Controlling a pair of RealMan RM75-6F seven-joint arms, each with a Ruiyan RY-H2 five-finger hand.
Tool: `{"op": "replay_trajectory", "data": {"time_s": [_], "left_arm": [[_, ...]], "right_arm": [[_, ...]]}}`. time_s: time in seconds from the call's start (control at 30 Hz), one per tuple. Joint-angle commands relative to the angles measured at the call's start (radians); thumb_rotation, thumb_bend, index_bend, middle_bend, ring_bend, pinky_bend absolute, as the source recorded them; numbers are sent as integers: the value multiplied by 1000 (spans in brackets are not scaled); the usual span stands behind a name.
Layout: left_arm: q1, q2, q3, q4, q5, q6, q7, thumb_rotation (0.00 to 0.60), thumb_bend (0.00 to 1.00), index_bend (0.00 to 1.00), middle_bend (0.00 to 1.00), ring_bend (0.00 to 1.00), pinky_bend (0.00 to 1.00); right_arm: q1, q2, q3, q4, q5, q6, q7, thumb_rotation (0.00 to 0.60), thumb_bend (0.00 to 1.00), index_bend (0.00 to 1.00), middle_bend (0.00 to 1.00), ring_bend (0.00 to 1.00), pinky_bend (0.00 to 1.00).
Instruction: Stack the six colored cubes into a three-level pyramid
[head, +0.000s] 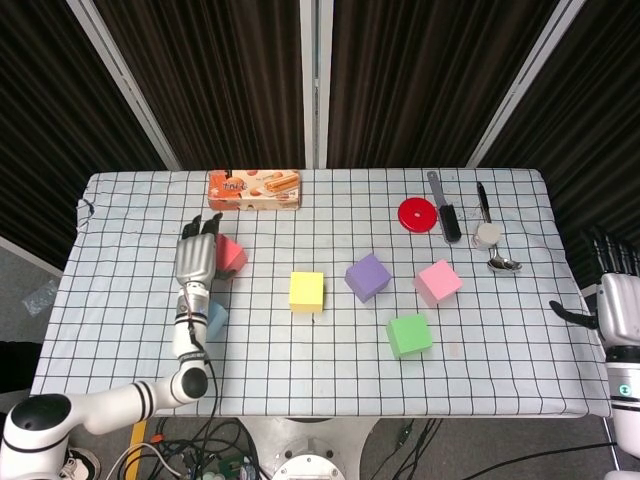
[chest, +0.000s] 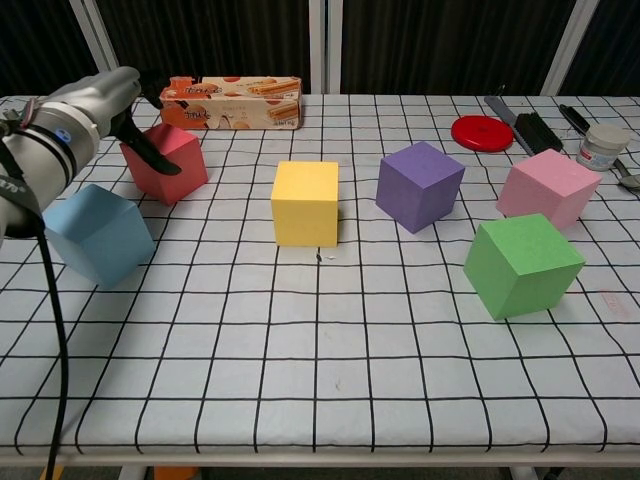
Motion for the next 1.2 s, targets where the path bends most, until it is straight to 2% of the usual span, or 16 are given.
{"op": "replay_trajectory", "data": {"time_s": [0.03, 0.27, 0.43, 0.53, 0.63, 0.73, 0.97, 1.1, 1.2], "left_arm": [[-2, -4, -4, 18, -4, -3, 14, 600, 0, 87, 216, 5, 107], [1, -3, 0, 30, 0, -6, 40, 600, 0, 87, 371, 71, 134], [7, 3, -11, 18, -9, -29, 27, 600, 2, 86, 415, 101, 159], [12, 15, -10, 0, 20, -18, 12, 600, 43, 87, 460, 129, 163], [31, 54, -3, -64, 76, -15, -40, 600, 87, 87, 481, 143, 176], [62, 148, 31, -149, 193, -41, -125, 600, 93, 87, 477, 144, 187], [136, 426, 168, -300, 541, -189, -482, 600, 93, 87, 482, 142, 190], [145, 472, 234, -312, 689, -195, -586, 600, 93, 87, 482, 142, 197], [132, 462, 272, -269, 801, -183, -672, 600, 93, 87, 482, 142, 197]], "right_arm": [[1, -2, -1, 2, 2, -2, -2, 600, 33, 0, 0, 0, 0], [8, -11, -4, 4, 5, -8, -17, 600, 33, 0, 0, 0, 0], [5, -11, -5, 1, 8, -4, -20, 600, 33, 0, 0, 0, 0], [2, -10, -5, 4, 14, -3, -16, 600, 34, 0, 0, 0, 0], [-1, -8, -5, 6, 17, 0, -10, 600, 36, 0, 0, 0, 0], [-4, -7, -7, 7, 18, 0, -6, 600, 42, 0, 0, 0, 0], [-5, -13, -8, 7, 21, 3, -9, 600, 42, 0, 0, 0, 0], [-4, -19, -6, 4, 24, 3, -13, 600, 43, 0, 0, 0, 0], [-6, -19, -8, -4, 21, 9, -21, 600, 43, 0, 0, 0, 0]]}}
